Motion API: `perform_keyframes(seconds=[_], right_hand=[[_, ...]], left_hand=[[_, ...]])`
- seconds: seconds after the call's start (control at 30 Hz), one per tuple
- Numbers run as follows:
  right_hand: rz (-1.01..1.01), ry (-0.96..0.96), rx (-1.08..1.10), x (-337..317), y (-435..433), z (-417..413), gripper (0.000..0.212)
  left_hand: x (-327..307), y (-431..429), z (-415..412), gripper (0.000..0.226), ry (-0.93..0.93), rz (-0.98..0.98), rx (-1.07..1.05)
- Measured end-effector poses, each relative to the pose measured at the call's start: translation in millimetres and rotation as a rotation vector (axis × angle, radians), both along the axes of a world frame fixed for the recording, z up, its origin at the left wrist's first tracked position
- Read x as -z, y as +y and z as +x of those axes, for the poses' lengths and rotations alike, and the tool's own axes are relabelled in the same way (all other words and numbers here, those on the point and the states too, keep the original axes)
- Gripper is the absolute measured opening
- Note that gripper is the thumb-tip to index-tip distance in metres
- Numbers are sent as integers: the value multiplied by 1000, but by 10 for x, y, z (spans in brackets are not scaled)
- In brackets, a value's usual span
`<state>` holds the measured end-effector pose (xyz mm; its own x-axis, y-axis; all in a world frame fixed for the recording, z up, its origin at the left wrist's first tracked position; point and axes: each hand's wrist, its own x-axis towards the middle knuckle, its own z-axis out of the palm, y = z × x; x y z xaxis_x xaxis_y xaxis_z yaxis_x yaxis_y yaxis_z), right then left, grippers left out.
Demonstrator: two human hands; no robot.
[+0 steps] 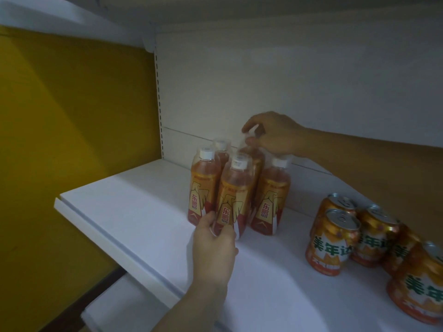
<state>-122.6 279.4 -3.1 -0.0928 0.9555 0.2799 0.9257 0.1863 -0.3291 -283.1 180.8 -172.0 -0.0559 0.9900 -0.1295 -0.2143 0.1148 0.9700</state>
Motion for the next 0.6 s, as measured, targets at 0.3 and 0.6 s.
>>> perform_keyframes(seconds=[0.3, 0.6], right_hand=[[633, 310, 41, -949, -752, 97, 25], [551, 535, -53, -853, -1963, 351, 15]], left_hand=[[-326, -252, 62, 40, 10, 233, -63], [-931, -920, 503, 51, -502, 279, 456]])
